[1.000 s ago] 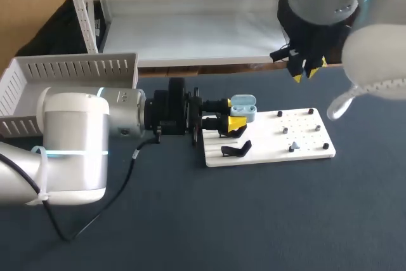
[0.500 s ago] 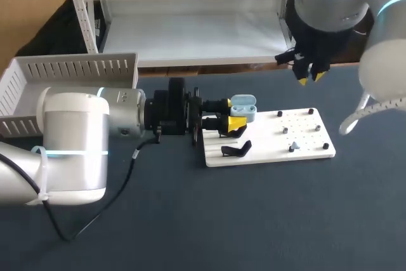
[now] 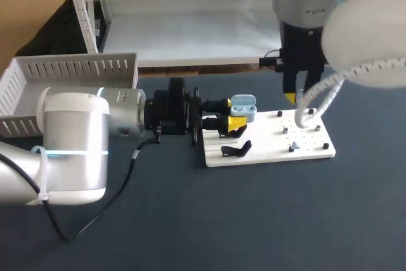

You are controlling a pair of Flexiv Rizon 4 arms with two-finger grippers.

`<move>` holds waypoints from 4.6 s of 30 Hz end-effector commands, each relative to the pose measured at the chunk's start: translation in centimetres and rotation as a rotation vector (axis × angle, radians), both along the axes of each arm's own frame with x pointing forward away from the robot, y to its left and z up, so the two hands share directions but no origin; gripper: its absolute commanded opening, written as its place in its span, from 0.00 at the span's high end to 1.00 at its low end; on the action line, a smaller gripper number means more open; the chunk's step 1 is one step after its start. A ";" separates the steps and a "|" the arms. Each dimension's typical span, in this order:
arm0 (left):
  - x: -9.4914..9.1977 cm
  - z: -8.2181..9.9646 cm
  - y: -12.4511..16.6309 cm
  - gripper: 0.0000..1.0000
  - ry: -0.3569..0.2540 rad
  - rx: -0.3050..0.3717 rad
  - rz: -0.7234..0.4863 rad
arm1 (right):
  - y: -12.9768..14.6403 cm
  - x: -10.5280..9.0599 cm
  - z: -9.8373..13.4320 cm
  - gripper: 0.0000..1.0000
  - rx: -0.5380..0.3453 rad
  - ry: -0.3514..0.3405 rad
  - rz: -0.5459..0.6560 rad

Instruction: Pick up each earbud case from the left stands, insert the matching earbuds, close the lid, and place the case in the box.

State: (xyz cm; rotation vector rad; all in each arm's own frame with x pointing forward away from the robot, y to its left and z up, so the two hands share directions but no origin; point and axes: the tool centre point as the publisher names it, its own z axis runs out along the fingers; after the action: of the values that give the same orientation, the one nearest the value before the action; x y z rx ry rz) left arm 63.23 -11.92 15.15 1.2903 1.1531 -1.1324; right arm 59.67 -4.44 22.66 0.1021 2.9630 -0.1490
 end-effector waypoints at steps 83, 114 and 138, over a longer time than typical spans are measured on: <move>-0.1 -0.1 -0.1 1.00 -0.002 -0.002 0.006 | 10.0 1.1 -0.9 1.00 -0.018 -0.093 -0.590; -0.1 -0.1 -0.1 1.00 -0.002 -0.002 0.006 | 9.5 2.2 -3.0 1.00 -0.020 -0.058 -0.598; -0.1 -0.1 -0.1 1.00 -0.002 -0.002 0.006 | 9.0 2.8 -3.8 1.00 -0.033 -0.050 -0.608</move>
State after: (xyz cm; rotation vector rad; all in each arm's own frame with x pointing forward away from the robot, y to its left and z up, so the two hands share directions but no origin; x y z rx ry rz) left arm 63.22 -11.92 15.14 1.2902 1.1533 -1.1319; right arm 62.27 4.36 18.93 0.9787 2.7740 -0.2531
